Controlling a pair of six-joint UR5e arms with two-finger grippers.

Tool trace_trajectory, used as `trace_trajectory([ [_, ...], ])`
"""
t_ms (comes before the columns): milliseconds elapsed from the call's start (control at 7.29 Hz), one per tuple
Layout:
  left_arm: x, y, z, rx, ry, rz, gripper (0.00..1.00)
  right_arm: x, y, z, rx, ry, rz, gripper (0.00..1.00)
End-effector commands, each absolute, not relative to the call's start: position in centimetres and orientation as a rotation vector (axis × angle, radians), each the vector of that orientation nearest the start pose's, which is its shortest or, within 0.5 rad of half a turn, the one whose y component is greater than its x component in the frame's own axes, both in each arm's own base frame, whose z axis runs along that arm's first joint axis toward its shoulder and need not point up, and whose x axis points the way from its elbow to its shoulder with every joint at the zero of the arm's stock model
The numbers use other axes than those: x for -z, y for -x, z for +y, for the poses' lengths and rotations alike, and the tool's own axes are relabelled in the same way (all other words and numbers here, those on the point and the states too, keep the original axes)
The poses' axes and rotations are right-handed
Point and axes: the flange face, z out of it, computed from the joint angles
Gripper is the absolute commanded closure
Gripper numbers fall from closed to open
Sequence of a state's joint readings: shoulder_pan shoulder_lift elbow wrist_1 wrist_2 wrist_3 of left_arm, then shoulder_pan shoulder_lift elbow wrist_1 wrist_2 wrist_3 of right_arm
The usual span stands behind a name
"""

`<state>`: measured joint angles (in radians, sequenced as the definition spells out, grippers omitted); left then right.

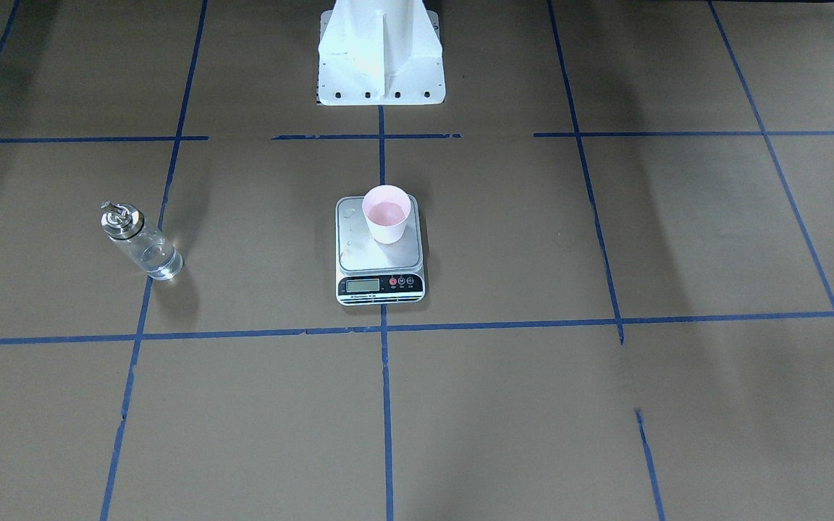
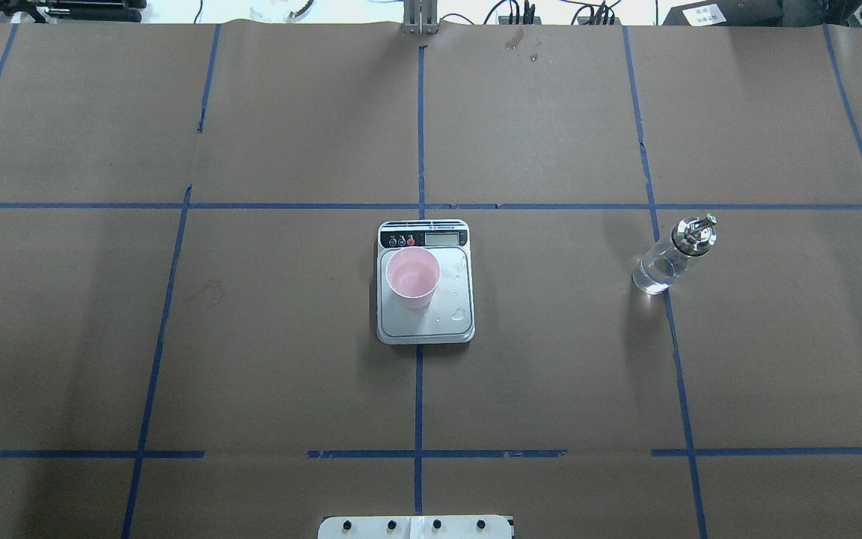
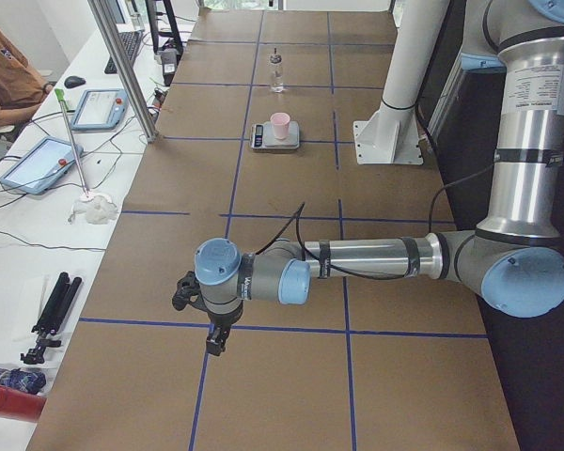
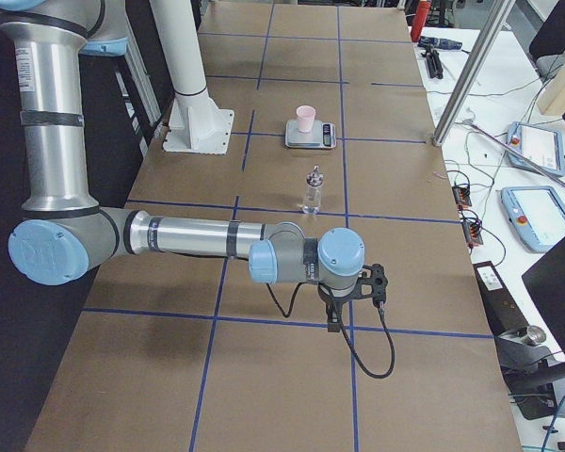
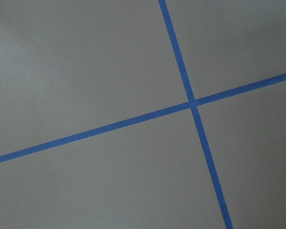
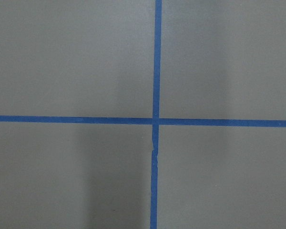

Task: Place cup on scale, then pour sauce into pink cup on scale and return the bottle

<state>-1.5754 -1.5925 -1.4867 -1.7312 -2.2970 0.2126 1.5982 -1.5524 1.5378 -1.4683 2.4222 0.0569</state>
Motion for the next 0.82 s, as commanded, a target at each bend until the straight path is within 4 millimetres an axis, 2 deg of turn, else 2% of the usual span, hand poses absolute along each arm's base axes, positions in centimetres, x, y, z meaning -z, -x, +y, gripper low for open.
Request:
trace_trajectory([
  [0,-67.6,6.9,-50.7,-0.173,-0.148,0.721,0.0,-65.0,-7.2,-50.3,-0.043,-0.068,-0.851,0.0],
  [274,-66.6,6.4,-50.8,-0.025,-0.101,0.8,0.0,-65.3,-7.2,-50.2,-0.046,-0.064,-0.849,0.0],
  [686,-64.0,6.4,-51.1,-0.056,-0.161,0.798,0.0,-65.5,-7.2,-50.2,-0.046,-0.062,-0.837,0.0],
])
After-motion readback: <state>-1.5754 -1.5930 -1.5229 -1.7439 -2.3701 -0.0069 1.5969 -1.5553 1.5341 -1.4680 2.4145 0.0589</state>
